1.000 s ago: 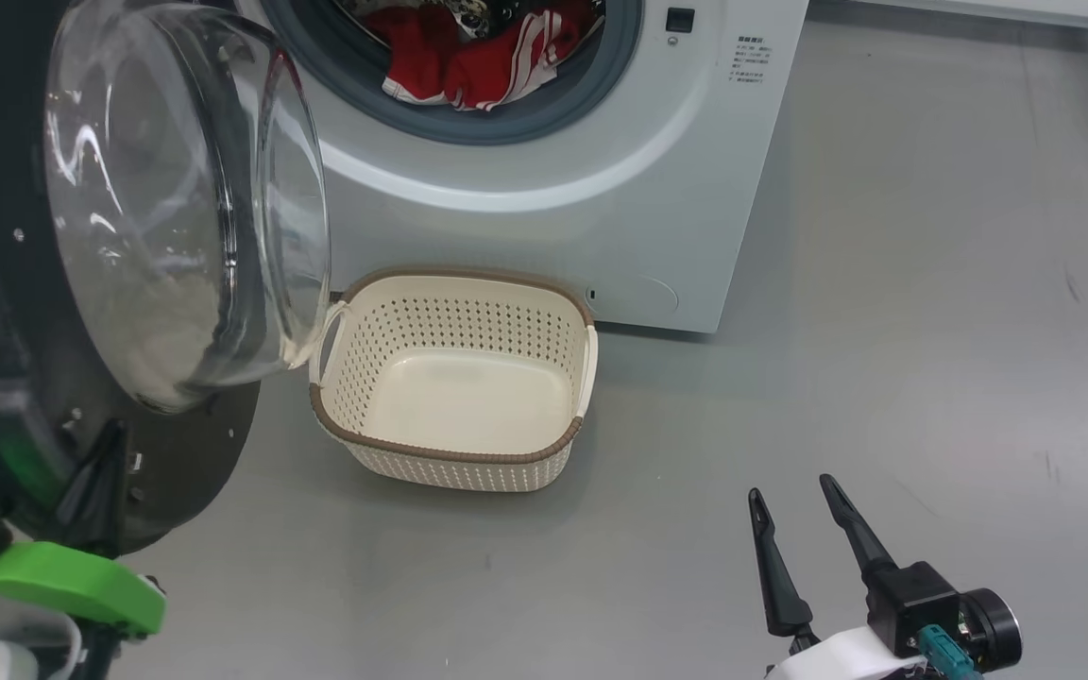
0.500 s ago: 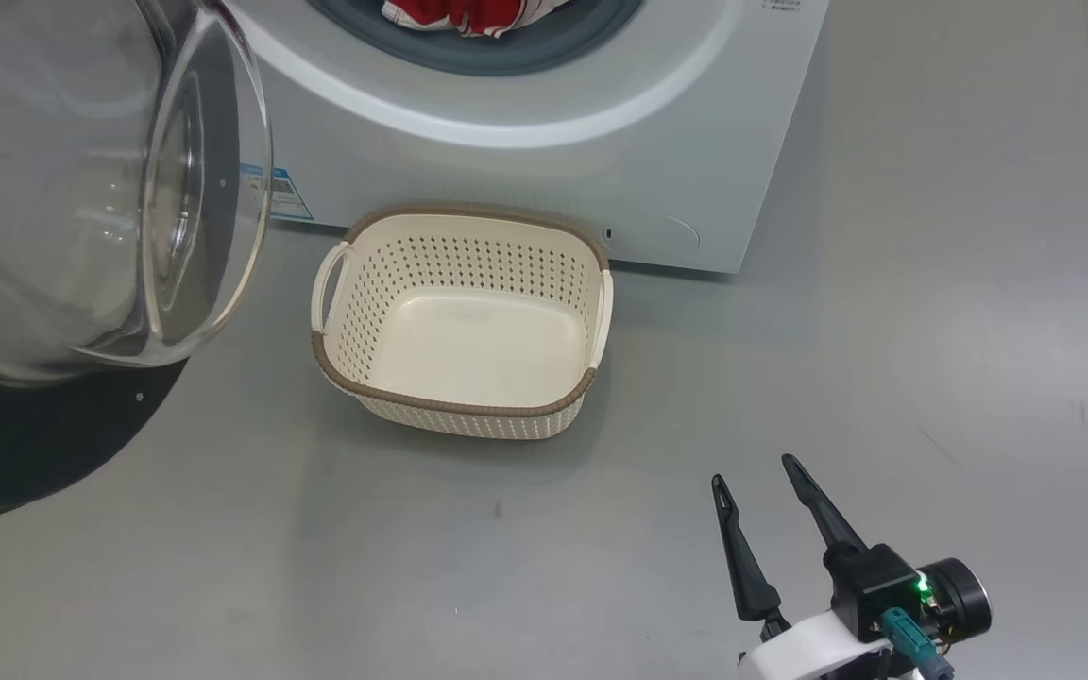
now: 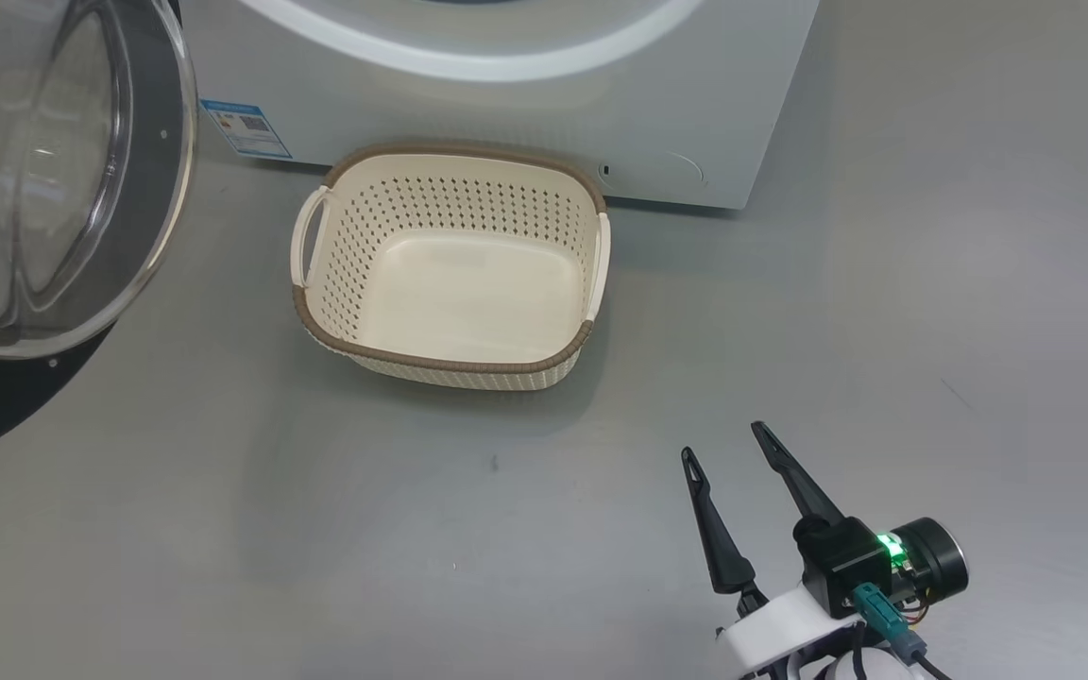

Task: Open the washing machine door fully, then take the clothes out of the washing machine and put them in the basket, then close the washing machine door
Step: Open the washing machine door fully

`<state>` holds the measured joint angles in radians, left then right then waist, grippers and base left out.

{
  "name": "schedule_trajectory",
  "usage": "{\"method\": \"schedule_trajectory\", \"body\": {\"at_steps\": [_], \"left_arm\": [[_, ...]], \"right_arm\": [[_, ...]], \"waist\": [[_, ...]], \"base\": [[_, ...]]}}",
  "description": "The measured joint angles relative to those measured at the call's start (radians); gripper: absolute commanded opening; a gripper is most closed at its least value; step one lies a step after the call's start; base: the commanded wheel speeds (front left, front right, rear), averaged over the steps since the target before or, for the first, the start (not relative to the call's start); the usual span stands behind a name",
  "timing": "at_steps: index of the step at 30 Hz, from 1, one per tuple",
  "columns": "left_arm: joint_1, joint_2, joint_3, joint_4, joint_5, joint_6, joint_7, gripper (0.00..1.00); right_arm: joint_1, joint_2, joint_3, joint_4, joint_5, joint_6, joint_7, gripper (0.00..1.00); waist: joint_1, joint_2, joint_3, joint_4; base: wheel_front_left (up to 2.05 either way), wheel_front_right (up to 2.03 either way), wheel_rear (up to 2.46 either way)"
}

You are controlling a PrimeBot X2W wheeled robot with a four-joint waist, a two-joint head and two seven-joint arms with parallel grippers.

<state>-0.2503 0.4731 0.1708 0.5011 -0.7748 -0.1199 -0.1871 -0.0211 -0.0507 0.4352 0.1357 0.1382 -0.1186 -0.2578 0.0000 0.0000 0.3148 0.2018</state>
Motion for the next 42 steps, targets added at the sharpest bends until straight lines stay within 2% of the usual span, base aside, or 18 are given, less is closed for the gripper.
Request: {"method": "schedule_trajectory", "body": {"at_steps": [11,20,29,42], "left_arm": [[-0.064,0.049,0.017,0.08,-0.046,-0.001,0.0,0.0],[-0.118,0.088,0.042,0.153,-0.088,-0.009,-0.001,0.0],[-0.146,0.094,-0.011,0.166,-0.12,-0.009,-0.018,0.0],[-0.149,0.074,-0.112,0.165,-0.117,-0.009,-0.037,0.0]], "right_arm": [[-0.058,-0.006,0.043,0.0,0.002,-0.007,0.0,1.0],[-0.084,-0.007,0.026,0.009,0.002,-0.007,0.0,1.0],[-0.094,-0.007,-0.002,0.019,0.006,-0.007,0.0,1.0],[-0.095,-0.007,-0.017,0.034,0.048,-0.007,0.0,1.0]], "waist": [[0.0,0.0,0.07,-0.021],[0.0,0.0,0.118,-0.041],[0.0,0.0,0.122,-0.049],[-0.0001,0.0,0.056,-0.046]], "base": [[0.0,0.0,0.0],[0.0,0.0,0.0],[0.0,0.0,0.0],[0.0,0.0,0.0]]}}
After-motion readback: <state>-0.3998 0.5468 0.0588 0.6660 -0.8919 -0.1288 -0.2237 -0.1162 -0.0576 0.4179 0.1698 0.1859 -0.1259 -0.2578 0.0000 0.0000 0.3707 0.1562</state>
